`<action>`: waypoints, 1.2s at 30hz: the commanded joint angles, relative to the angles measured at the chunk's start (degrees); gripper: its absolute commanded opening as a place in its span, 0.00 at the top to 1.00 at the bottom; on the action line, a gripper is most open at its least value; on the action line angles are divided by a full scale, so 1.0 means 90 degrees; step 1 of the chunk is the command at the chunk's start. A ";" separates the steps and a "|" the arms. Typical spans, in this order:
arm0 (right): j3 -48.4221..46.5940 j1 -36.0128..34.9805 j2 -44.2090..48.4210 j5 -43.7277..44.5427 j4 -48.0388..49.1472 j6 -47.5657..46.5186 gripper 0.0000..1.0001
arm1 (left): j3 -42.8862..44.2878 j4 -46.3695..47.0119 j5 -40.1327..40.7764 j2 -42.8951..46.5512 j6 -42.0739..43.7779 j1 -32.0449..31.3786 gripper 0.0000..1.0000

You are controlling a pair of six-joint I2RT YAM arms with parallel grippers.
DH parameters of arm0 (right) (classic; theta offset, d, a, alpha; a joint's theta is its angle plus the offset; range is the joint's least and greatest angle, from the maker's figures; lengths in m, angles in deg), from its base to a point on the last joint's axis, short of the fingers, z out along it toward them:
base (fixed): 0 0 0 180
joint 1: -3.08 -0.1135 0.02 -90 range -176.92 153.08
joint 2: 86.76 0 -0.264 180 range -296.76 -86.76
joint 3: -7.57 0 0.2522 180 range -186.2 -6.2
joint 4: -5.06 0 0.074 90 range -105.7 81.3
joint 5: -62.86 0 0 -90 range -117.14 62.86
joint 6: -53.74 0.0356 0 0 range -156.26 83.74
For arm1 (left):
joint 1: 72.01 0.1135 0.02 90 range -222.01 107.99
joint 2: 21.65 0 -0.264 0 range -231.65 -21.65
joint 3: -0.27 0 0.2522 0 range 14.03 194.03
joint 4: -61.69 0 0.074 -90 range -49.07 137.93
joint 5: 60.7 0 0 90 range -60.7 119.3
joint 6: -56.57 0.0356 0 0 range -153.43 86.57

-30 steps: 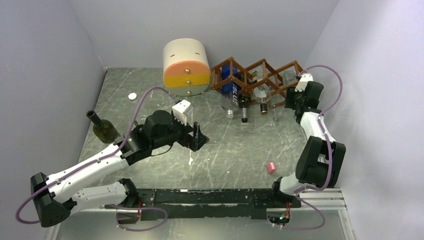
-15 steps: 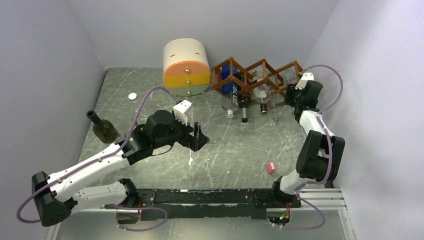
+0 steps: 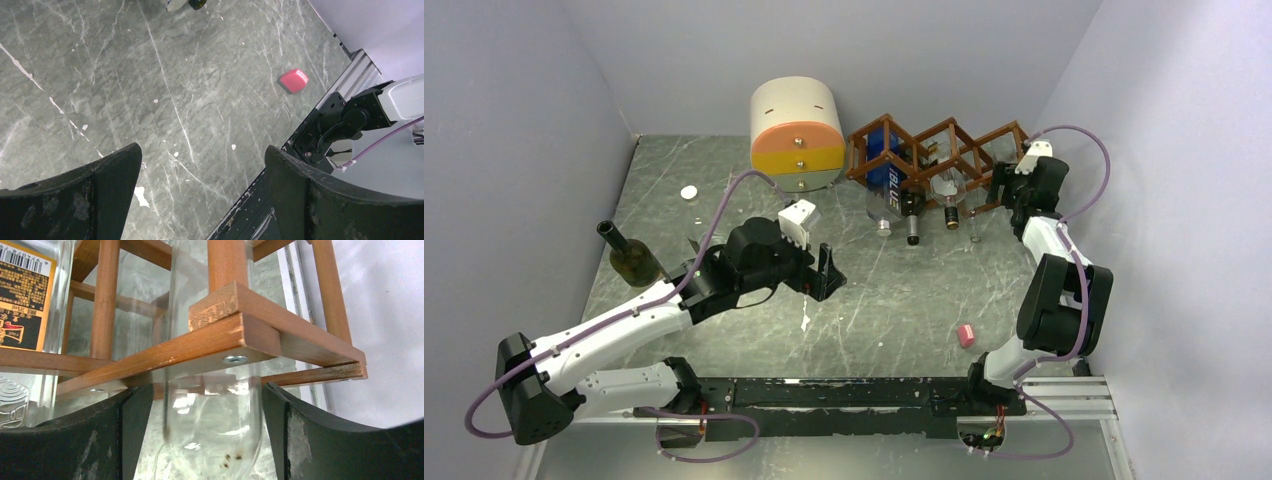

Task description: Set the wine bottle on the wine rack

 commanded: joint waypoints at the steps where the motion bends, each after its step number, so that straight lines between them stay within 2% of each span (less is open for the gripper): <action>1: -0.0114 -0.0036 0.0200 -0.0185 0.0422 -0.0095 0.13 | 0.0263 0.0033 -0.0034 -0.0019 0.0023 -0.0028 0.03; 6: -0.0279 -0.0036 0.0393 -0.0116 0.0013 -0.0107 0.09 | 0.0279 -0.0021 0.0033 0.0019 0.0062 -0.0028 0.03; 18: -0.0090 -0.0036 0.1501 0.1068 -0.0842 0.0790 0.09 | 0.0274 -0.0031 0.0127 0.0140 0.0087 -0.0030 0.03; 21: 0.0126 -0.0037 0.1816 0.1401 -0.1293 0.1280 0.15 | 0.0255 -0.0029 0.0113 0.0152 0.0087 -0.0028 0.03; 24: 0.0670 -0.0036 0.2252 0.1806 -0.1515 0.1750 0.35 | 0.0222 0.0014 0.0090 0.0152 0.0070 -0.0030 0.03; 25: 0.0905 -0.0036 0.2437 0.1928 -0.1495 0.1794 0.38 | 0.0209 0.0032 0.0076 0.0149 0.0068 -0.0028 0.03; 32: 0.1686 -0.0043 0.2786 0.1399 -0.1592 0.1844 0.42 | 0.0174 0.0137 0.0022 0.0120 0.0067 -0.0028 0.03; 36: 0.1774 -0.0036 0.2637 0.1225 -0.1449 0.1892 0.53 | 0.0151 0.0101 0.0083 0.0152 0.0049 -0.0028 0.03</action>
